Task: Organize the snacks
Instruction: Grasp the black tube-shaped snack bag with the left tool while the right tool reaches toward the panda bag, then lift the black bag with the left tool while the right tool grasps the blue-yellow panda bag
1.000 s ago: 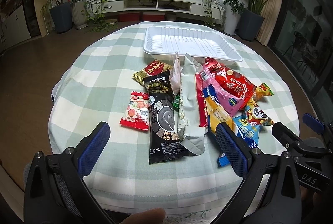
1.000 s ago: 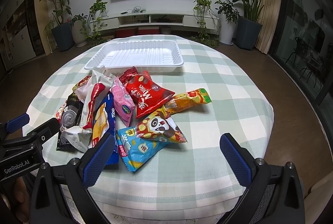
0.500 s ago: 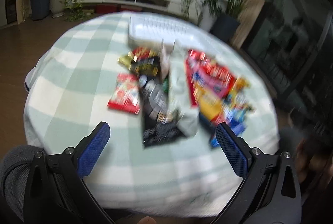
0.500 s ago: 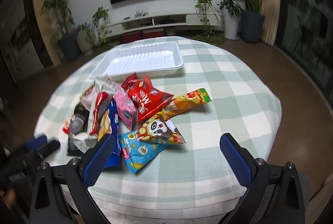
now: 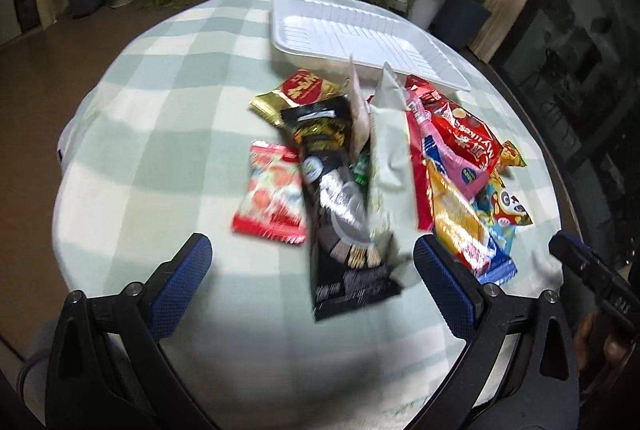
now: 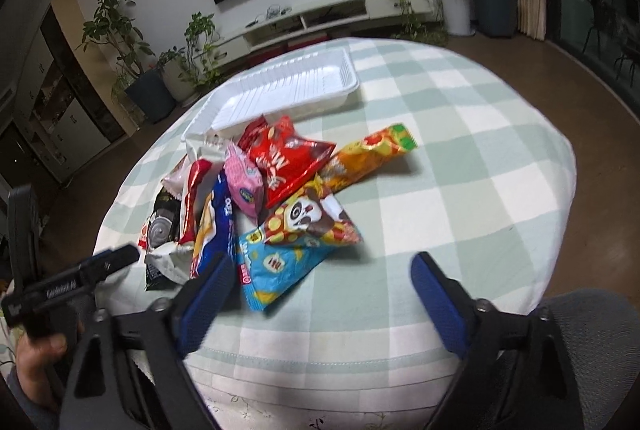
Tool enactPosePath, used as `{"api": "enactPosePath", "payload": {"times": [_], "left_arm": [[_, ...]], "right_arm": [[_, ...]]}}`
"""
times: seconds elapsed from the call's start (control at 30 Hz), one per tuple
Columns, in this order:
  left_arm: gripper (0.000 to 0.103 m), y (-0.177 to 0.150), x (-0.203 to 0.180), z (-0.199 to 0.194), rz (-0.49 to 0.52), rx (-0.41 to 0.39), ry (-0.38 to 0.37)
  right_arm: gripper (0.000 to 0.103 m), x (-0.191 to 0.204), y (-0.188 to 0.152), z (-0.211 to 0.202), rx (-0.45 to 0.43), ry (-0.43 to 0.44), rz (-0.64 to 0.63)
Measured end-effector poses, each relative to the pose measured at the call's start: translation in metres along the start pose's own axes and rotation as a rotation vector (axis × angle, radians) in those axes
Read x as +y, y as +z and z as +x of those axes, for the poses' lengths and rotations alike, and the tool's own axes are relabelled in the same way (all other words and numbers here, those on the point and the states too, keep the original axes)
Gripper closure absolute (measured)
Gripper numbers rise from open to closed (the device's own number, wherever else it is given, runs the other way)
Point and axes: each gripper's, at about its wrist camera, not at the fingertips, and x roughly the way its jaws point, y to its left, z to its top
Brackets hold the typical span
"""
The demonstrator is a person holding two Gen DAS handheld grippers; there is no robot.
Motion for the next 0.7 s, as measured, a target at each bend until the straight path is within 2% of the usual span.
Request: {"api": "enactPosePath", "payload": {"times": [0.03, 0.13, 0.3, 0.37, 0.43, 0.5, 0.7], "left_arm": [[0.018, 0.007, -0.002, 0.004, 0.005, 0.01, -0.009], [0.031, 0.02, -0.01, 0.016, 0.025, 0.039, -0.003], [0.032, 0.029, -0.019, 0.04, 0.072, 0.08, 0.041], [0.036, 0.032, -0.021, 0.045, 0.091, 0.074, 0.052], [0.062, 0.036, -0.02, 0.048, 0.1, 0.073, 0.07], [0.073, 0.039, -0.018, 0.051, 0.091, 0.086, 0.037], [0.072, 0.037, -0.028, 0.057, 0.134, 0.093, 0.091]], "right_arm": [[0.018, 0.0, 0.0, 0.001, 0.001, 0.003, -0.005], [0.018, 0.001, 0.001, 0.001, -0.008, -0.015, -0.033], [0.021, 0.001, 0.002, 0.005, -0.003, -0.033, -0.048], [0.024, 0.002, 0.003, 0.007, 0.002, -0.035, -0.057], [0.026, 0.003, 0.002, 0.009, 0.008, -0.035, -0.064], [0.028, 0.003, 0.002, 0.011, 0.016, -0.031, -0.069], [0.028, 0.005, 0.001, 0.012, 0.019, -0.033, -0.071]]}}
